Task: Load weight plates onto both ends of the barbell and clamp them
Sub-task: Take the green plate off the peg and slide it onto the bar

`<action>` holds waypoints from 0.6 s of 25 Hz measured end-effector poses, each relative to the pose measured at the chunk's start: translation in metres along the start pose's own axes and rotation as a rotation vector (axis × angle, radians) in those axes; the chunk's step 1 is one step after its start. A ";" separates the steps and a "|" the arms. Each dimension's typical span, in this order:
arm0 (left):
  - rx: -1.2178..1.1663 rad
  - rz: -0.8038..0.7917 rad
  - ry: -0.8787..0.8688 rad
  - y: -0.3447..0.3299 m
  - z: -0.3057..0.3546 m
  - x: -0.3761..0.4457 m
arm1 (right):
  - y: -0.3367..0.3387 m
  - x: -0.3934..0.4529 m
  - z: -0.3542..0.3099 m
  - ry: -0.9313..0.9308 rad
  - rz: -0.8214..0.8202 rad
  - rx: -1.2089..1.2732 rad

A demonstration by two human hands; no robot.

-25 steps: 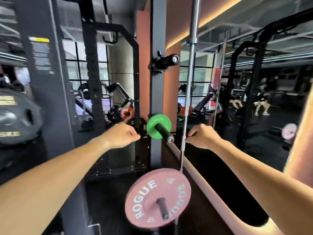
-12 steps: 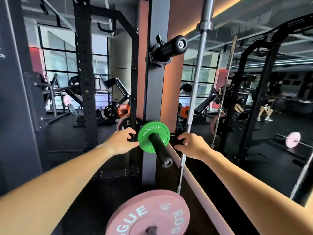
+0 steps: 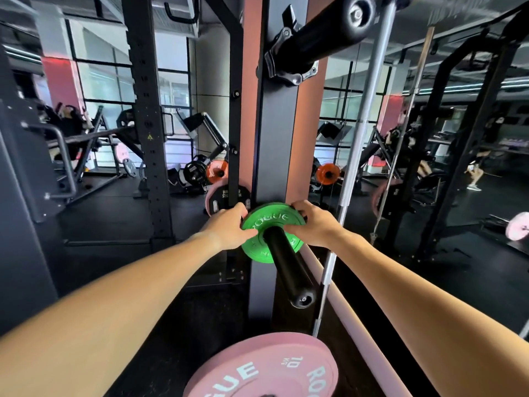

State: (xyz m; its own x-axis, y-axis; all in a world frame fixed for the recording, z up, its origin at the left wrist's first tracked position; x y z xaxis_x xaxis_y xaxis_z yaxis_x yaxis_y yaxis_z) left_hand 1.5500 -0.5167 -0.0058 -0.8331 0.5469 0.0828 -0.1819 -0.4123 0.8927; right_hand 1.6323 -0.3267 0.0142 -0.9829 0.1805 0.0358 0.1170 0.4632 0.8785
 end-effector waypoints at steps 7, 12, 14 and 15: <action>0.072 -0.051 -0.054 -0.015 0.055 -0.061 | -0.004 -0.065 0.018 0.066 -0.024 -0.017; -0.005 -0.015 -0.094 -0.021 0.094 -0.129 | -0.007 -0.135 0.027 0.182 -0.031 0.056; 0.025 0.000 -0.095 -0.018 0.108 -0.159 | -0.004 -0.164 0.023 0.248 -0.022 0.023; 0.031 0.002 -0.091 -0.016 0.114 -0.174 | -0.004 -0.176 0.020 0.273 -0.024 0.008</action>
State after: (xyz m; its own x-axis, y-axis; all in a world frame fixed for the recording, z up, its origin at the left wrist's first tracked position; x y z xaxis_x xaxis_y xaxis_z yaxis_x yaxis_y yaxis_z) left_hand 1.7577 -0.5222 0.0166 -0.7825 0.6105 0.1227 -0.1634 -0.3914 0.9056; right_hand 1.8080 -0.3429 -0.0050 -0.9872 -0.0712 0.1429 0.0930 0.4711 0.8771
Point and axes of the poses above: each hand's wrist, its own x-axis towards the middle knuckle, its own y-axis out of the back of the hand, z = x × y, the point moved 10 cm from there along x, towards the middle knuckle, and after that the axes turned 10 degrees about -z, right-handed, at the moved point
